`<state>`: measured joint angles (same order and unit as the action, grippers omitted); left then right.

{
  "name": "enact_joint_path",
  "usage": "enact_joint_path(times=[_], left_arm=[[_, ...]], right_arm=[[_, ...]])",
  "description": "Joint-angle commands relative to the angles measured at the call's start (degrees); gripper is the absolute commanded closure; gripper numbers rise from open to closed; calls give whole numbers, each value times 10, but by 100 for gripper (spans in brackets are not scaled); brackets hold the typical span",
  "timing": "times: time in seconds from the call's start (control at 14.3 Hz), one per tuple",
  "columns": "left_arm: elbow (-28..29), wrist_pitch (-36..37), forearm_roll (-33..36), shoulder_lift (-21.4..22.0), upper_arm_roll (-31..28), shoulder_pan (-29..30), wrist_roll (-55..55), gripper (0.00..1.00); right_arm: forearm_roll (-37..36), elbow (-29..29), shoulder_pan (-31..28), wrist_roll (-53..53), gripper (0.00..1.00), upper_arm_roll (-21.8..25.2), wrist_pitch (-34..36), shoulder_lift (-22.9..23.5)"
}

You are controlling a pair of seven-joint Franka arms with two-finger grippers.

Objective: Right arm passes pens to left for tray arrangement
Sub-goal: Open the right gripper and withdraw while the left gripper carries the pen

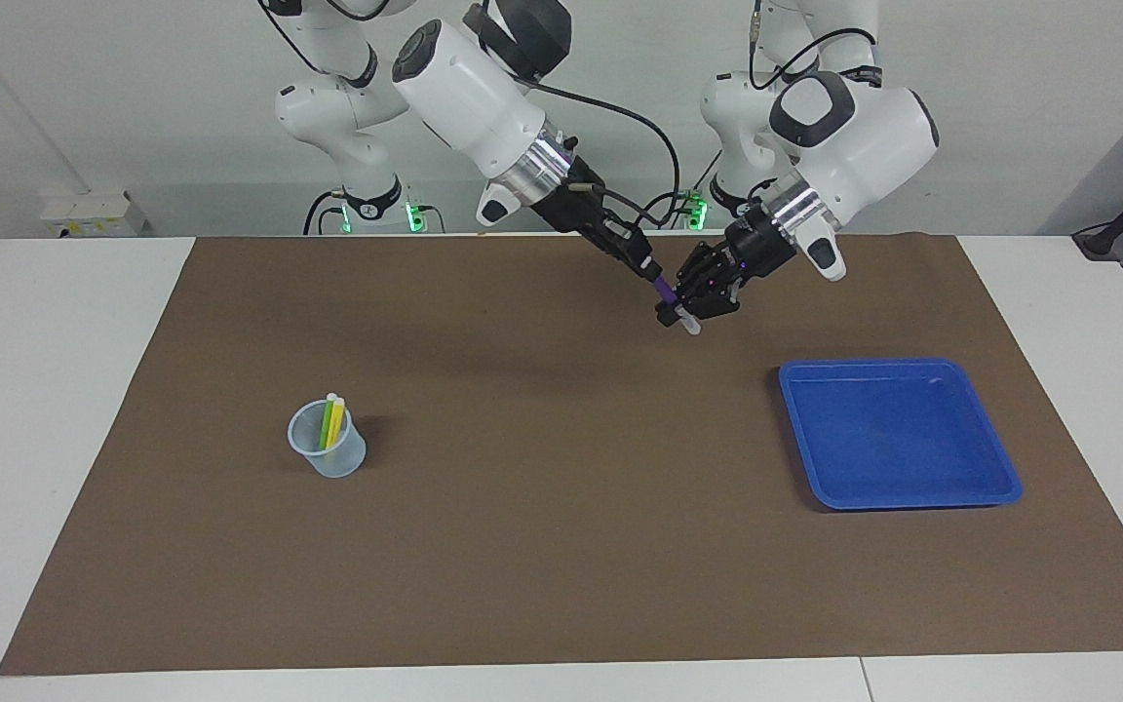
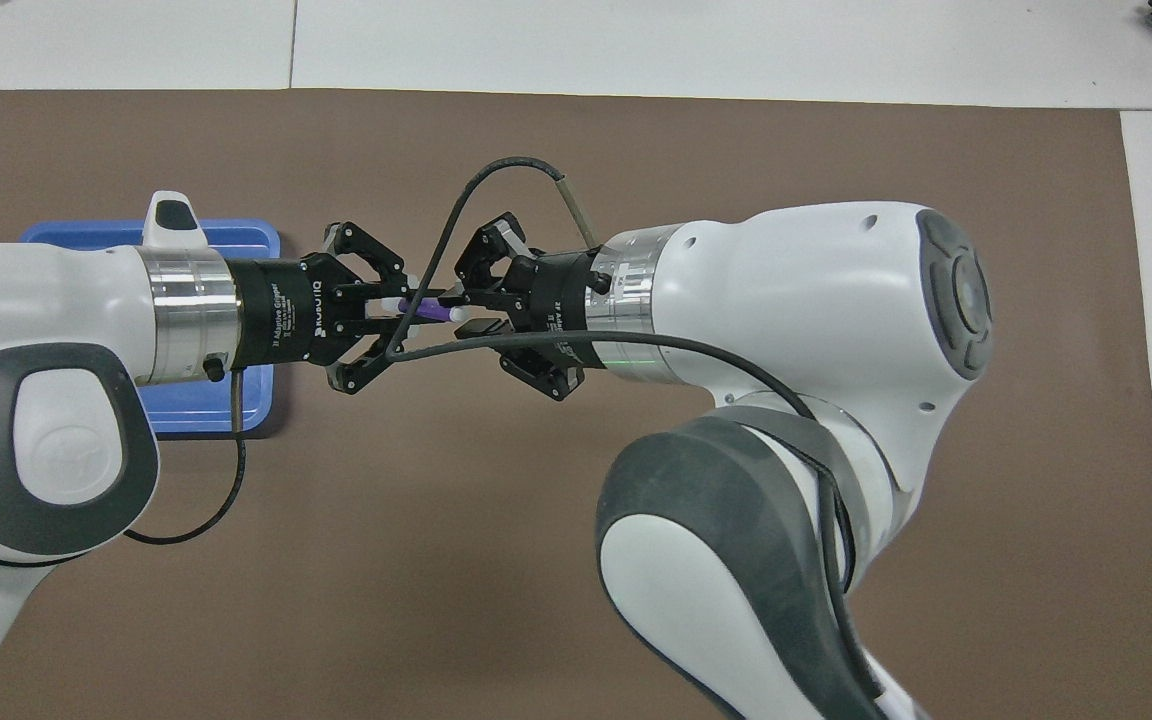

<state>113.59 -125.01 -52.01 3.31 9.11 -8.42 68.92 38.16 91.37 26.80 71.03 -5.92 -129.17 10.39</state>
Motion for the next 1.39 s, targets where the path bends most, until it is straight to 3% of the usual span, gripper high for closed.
enact_joint_path(times=[0.0, 0.28, 0.42, 0.63, 0.84, 1.05, 1.19, 1.32], left_arm=[[6, 32, -5, 16, -4, 29, -25, 100], [10, 43, 23, 20, -4, 31, -101, 100], [12, 62, 117, 20, -3, 31, -174, 100], [11, 71, 220, 19, -4, 44, -300, 100], [11, 67, 332, 17, -3, 67, -422, 100], [11, 59, 380, 8, -3, 113, -595, 100], [6, 25, 429, -27, -3, 142, -731, 100], [-1, 0, 466, -55, -3, 159, -769, 100]], right_arm=[[-3, 4, -10, -31, 0, 3, 14, -2], [-5, 2, -42, -54, 0, 6, 64, -12], [-41, 3, -73, -106, 0, 7, 110, -27], [-149, 11, -145, -194, 0, 6, 235, -59], [-205, 21, -216, -390, 0, 6, 315, -72], [-251, 71, -265, -533, 1, 6, 284, -90], [-315, 96, -264, -589, 1, 4, 250, -95], [-356, 118, -252, -663, 4, 4, 232, -96]])
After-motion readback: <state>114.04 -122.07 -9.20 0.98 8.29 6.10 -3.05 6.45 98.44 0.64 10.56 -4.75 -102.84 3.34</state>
